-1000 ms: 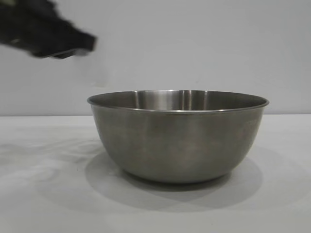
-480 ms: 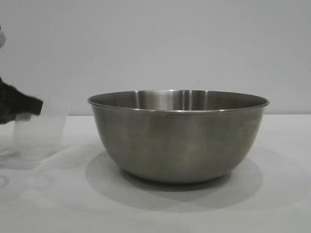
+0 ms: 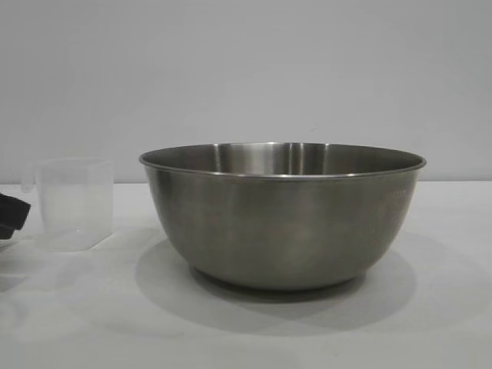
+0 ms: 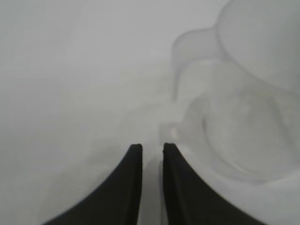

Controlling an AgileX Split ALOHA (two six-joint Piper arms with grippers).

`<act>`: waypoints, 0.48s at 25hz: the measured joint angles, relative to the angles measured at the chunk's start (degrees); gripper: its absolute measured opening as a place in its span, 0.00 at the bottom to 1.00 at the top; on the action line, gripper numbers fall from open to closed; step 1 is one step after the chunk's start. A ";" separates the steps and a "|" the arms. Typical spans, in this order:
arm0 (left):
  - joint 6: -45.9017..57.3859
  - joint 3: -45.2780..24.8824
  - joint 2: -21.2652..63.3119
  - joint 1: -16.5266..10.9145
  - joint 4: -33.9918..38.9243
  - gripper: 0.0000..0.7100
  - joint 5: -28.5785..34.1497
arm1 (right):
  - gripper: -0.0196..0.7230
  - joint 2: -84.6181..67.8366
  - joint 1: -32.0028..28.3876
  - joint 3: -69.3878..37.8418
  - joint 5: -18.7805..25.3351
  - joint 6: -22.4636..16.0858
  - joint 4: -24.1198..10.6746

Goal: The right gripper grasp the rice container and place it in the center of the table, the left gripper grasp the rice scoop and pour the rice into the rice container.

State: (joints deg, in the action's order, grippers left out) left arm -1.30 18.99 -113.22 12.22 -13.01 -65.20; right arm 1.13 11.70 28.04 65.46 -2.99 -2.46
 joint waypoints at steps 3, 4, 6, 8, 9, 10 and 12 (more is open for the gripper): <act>1.61 0.00 0.92 -3.29 0.28 0.13 0.00 | 0.38 0.00 0.00 0.00 0.00 0.00 0.00; 2.20 0.00 1.02 -4.92 0.69 0.13 0.00 | 0.38 0.00 0.00 0.00 0.00 0.00 0.00; 3.34 0.00 1.02 -8.13 2.10 0.13 0.00 | 0.38 0.00 0.00 0.00 0.00 0.00 0.00; 5.49 0.00 1.03 -11.38 3.95 0.13 0.00 | 0.38 0.00 0.00 0.00 0.00 0.00 0.00; 6.53 0.00 1.03 -13.32 5.54 0.13 0.00 | 0.38 0.00 0.00 0.00 0.00 0.00 0.00; 7.78 0.00 1.03 -15.31 7.54 0.13 0.00 | 0.38 0.00 0.00 0.00 0.00 0.00 0.00; 9.10 0.00 1.03 -18.43 11.00 0.13 0.00 | 0.38 0.00 0.00 0.00 0.00 0.00 0.00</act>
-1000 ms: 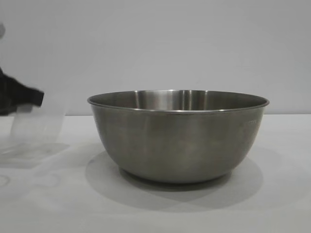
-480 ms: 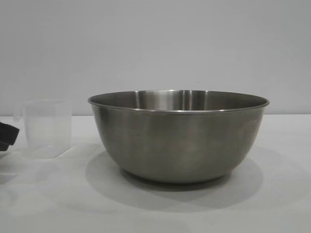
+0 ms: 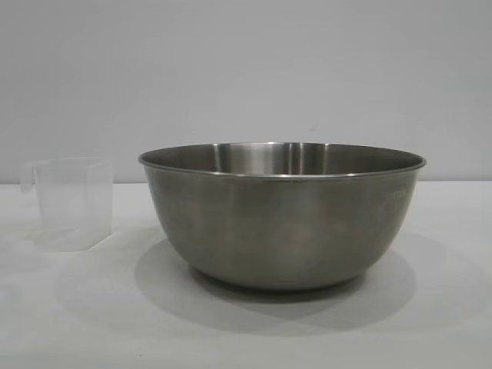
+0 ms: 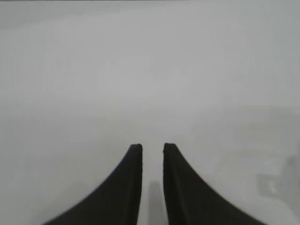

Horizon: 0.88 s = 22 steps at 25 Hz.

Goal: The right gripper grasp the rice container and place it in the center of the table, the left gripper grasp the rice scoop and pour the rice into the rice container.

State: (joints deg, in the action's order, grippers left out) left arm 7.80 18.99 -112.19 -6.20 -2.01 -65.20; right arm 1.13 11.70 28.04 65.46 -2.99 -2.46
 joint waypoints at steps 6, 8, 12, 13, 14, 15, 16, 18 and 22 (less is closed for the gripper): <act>0.65 0.00 1.47 -1.35 4.00 0.13 0.00 | 0.38 0.00 0.00 0.00 0.00 0.00 0.00; 0.00 0.00 4.15 -1.35 6.10 0.13 0.10 | 0.38 0.00 0.00 0.00 0.00 0.00 0.00; -1.98 -0.24 15.43 -1.35 10.70 0.19 0.21 | 0.38 0.00 0.00 0.00 0.00 0.00 0.00; -2.13 -0.35 19.45 -1.35 11.72 0.19 1.13 | 0.38 0.00 0.00 0.00 0.00 0.00 0.00; -2.27 -0.46 23.72 -1.35 12.25 0.19 3.40 | 0.38 0.00 0.00 0.00 0.00 0.00 0.00; -2.37 -0.46 27.36 -1.35 12.69 0.19 6.28 | 0.38 0.00 0.00 0.00 0.00 0.00 0.00; -2.37 -0.46 31.68 -1.35 13.37 0.19 10.34 | 0.38 0.00 0.00 0.00 0.00 0.00 0.00; -2.37 -0.55 40.09 -1.35 16.13 0.19 18.46 | 0.38 0.00 -0.09 0.00 0.00 0.00 0.00; -1.68 -0.82 54.13 -1.35 21.46 0.19 35.11 | 0.38 0.00 -0.09 0.00 0.00 0.00 0.00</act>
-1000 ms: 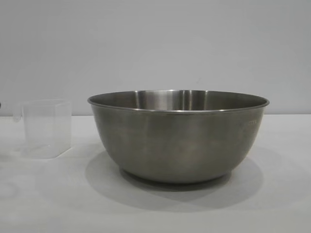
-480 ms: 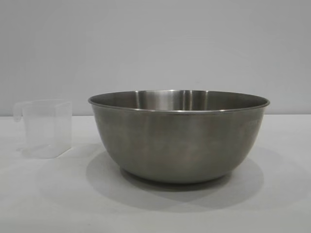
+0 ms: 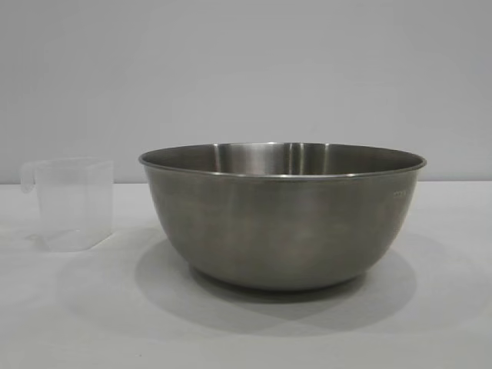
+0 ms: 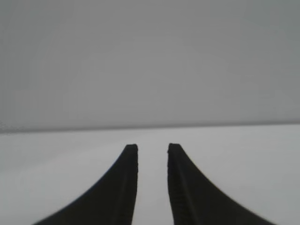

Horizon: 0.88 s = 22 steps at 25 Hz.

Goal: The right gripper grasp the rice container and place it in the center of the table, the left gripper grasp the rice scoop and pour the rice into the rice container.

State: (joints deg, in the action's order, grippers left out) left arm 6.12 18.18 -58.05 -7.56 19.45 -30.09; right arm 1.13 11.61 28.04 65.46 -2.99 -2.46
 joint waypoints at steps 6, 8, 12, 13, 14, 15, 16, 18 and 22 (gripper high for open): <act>4.30 -0.50 19.65 0.00 2.96 0.19 21.77 | 0.38 0.00 0.00 0.00 0.00 0.00 0.00; 5.16 -0.61 25.13 0.00 3.33 0.19 26.95 | 0.38 0.00 0.00 0.00 0.00 0.00 0.00; 10.10 0.90 34.68 0.00 3.22 0.19 40.83 | 0.38 0.00 0.00 0.00 0.00 0.00 0.00; 10.23 1.65 36.62 0.00 3.10 0.19 44.06 | 0.38 0.00 0.00 0.00 0.00 0.00 0.00; 10.23 2.60 38.03 0.00 2.43 0.19 46.49 | 0.38 0.00 0.00 0.00 0.00 0.00 0.00; 10.23 3.50 39.52 0.00 1.39 0.19 49.05 | 0.38 0.00 0.00 0.00 0.00 -0.12 0.00; 9.80 4.73 40.80 0.00 -0.22 0.19 51.46 | 0.38 0.00 0.00 0.00 0.00 -0.25 0.00; 6.97 7.39 42.72 0.00 -4.32 0.19 56.27 | 0.38 0.00 0.10 0.00 0.00 -0.36 0.22; -3.57 12.03 46.75 0.00 -13.84 0.19 67.04 | 0.38 0.00 0.22 0.00 0.00 -0.45 0.44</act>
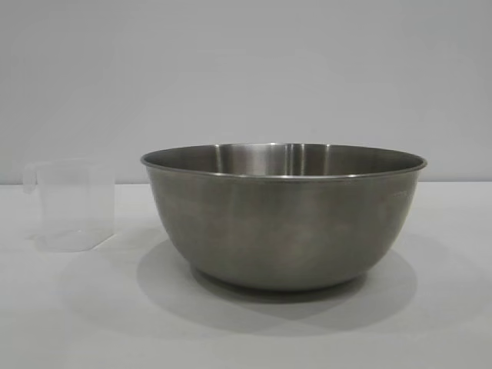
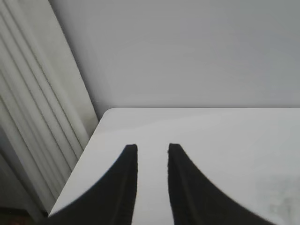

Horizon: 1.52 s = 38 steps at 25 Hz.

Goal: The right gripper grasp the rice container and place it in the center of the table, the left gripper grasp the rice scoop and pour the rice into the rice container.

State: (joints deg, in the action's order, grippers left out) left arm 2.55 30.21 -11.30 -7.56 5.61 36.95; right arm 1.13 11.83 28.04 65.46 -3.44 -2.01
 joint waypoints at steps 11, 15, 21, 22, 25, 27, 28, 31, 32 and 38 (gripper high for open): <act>-3.07 3.63 9.79 0.00 -5.79 0.19 25.56 | 0.38 0.00 0.00 0.00 0.00 -0.03 0.00; -3.07 0.76 10.90 0.00 -6.05 0.19 27.78 | 0.38 0.00 0.00 0.00 0.00 -0.03 0.05; -3.19 -2.50 11.15 0.87 -6.18 0.19 27.68 | 0.38 0.00 1.64 0.00 0.00 -0.03 0.14; -3.19 -2.50 11.15 1.38 -6.18 0.19 27.68 | 0.38 -0.03 2.05 0.00 0.00 -0.03 0.14; -3.19 -2.50 11.15 1.99 -6.18 0.19 27.57 | 0.38 -1.51 2.53 0.00 0.00 1.21 0.77; -3.19 -2.50 11.15 2.12 -6.18 0.19 27.57 | 0.38 -2.06 2.53 0.00 0.00 2.21 1.47; -3.30 -2.50 11.23 2.12 -6.18 0.19 27.46 | 0.38 -2.04 2.53 0.00 0.00 2.47 1.65; -3.30 -2.50 11.30 2.12 -6.18 0.19 27.46 | 0.38 -2.04 2.53 0.00 0.00 2.99 1.97; -3.30 -2.50 11.30 2.12 -6.18 0.19 27.46 | 0.38 -2.04 2.53 0.00 0.00 3.08 2.08; -3.30 -2.50 11.30 2.12 -6.18 0.19 27.46 | 0.38 -2.04 2.53 0.00 0.00 3.08 2.17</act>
State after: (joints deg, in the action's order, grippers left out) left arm -0.74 27.71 0.00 -5.44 -0.58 64.41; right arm -0.91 14.35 28.04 65.46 -0.36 0.15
